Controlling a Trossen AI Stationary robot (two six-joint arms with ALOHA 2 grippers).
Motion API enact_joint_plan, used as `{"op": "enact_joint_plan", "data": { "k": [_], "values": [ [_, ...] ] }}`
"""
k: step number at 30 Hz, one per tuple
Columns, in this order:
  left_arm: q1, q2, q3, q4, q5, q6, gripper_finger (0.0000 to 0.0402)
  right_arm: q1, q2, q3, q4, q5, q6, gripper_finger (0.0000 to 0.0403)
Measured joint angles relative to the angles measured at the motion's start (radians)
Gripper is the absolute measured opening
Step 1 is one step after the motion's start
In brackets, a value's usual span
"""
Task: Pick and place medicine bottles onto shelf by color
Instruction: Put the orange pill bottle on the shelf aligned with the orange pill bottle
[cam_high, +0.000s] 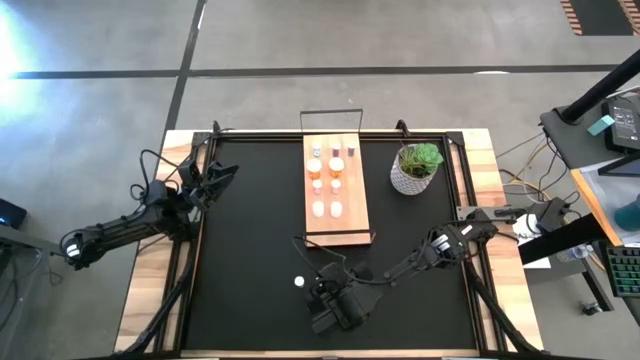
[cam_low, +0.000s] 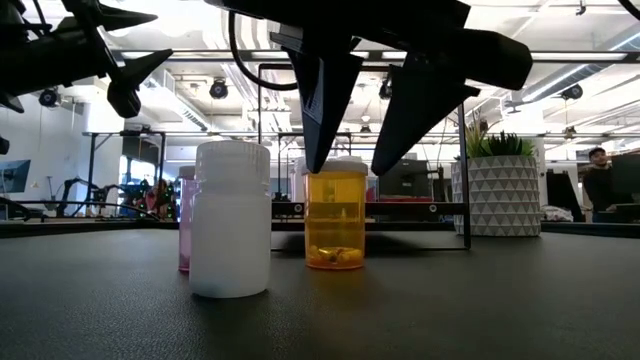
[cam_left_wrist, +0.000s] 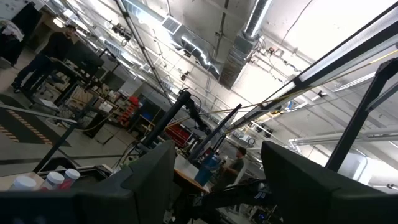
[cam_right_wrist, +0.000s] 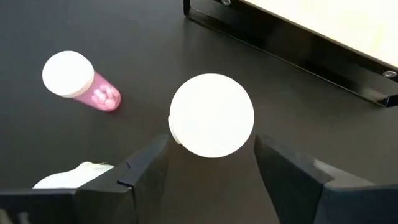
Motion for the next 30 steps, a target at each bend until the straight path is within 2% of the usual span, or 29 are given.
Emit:
{"op": "enact_joint_plan", "data": {
  "k": [12, 15, 24, 30],
  "values": [
    [0.0, 0.0, 0.0, 0.0, 0.0, 0.0, 0.0224, -0.014, -0.003, -0.001, -0.008, 0.003, 0.061, 0.0352],
    [0.0, 0.0, 0.0, 0.0, 0.0, 0.0, 0.0224, -0.029, -0.003, -0.011, -0.008, 0.009, 0.06, 0.0372],
    [0.0, 0.0, 0.0, 0.0, 0.0, 0.0, 0.0224, -0.039, -0.003, -0.058, 0.014, 0.001, 0.046, 0.0372],
    [0.0, 0.0, 0.0, 0.0, 0.0, 0.0, 0.0224, -0.039, -0.003, -0.058, 0.03, 0.001, 0.046, 0.0336]
  ]
}}
